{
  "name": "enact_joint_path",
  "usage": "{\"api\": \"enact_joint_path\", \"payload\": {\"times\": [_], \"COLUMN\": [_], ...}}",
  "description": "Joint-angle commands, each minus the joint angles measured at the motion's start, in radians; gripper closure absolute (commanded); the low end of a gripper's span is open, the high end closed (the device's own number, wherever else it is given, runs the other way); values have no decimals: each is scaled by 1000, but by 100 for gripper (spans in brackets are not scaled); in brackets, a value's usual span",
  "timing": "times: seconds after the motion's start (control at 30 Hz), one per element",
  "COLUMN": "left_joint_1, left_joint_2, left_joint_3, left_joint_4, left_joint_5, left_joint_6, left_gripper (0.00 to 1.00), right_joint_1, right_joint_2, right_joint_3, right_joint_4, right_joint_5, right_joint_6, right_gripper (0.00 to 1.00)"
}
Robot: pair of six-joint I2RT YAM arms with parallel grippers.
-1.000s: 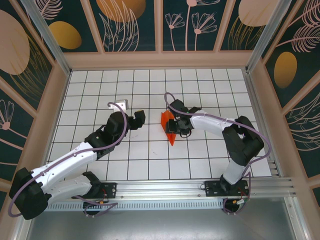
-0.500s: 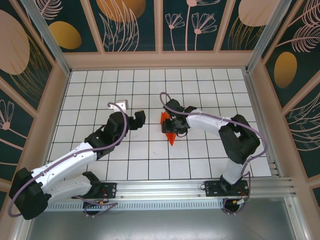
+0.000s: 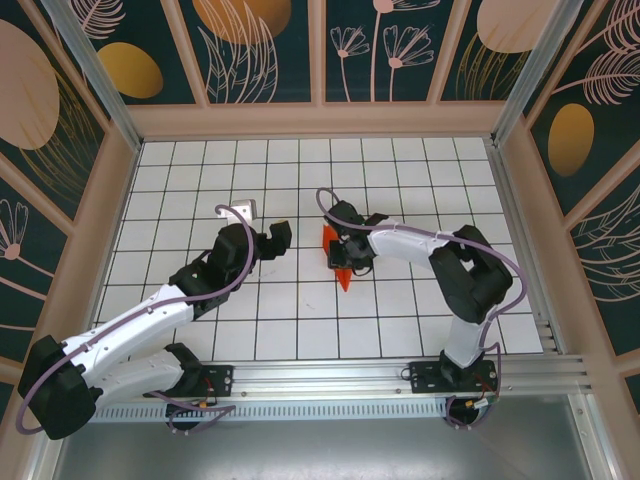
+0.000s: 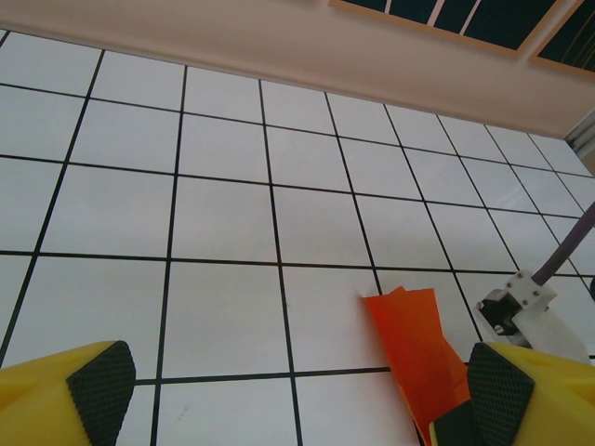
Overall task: Fold a paper plane with a square sheet of paper (fold left side to right side)
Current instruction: Pick up the paper plane at the center of the table, then place the paper plane at the top-center of the table.
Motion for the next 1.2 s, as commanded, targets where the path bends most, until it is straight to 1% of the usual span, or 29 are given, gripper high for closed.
{"api": "enact_joint_path", "payload": {"times": [0.0, 0.1, 0.2, 0.33, 0.5, 0.63, 0.73, 0.93, 1.07, 1.17], "left_joint_1": [0, 0, 0, 0, 0, 1, 0, 1, 0, 0], "left_joint_2": [-12, -16, -22, -36, -58, -69, -68, -57, -46, -41], "left_joint_3": [-7, -7, -8, -19, -32, -41, -44, -45, -44, -42], "left_joint_4": [-12, -12, -13, -12, -13, -9, -7, 1, 5, 8], "left_joint_5": [-22, -19, -19, -22, -16, -14, -13, -12, -8, -5], "left_joint_6": [18, 22, 27, 29, 33, 34, 37, 50, 52, 53], "left_gripper": [5, 5, 1, 1, 2, 2, 2, 2, 1, 2], "right_joint_1": [9, 9, 5, -19, -54, -74, -81, -96, -99, -101], "right_joint_2": [17, 14, 22, 88, 235, 355, 421, 511, 534, 543], "right_joint_3": [40, 70, 127, 246, 449, 615, 710, 824, 844, 846], "right_joint_4": [-25, -44, -76, -127, -202, -274, -311, -363, -376, -378], "right_joint_5": [22, 31, 52, 53, 53, 80, 84, 62, 62, 61], "right_joint_6": [2, -4, -17, -39, -65, -79, -85, -100, -104, -110], "right_gripper": [75, 89, 93, 93, 93, 93, 93, 93, 92, 88]}}
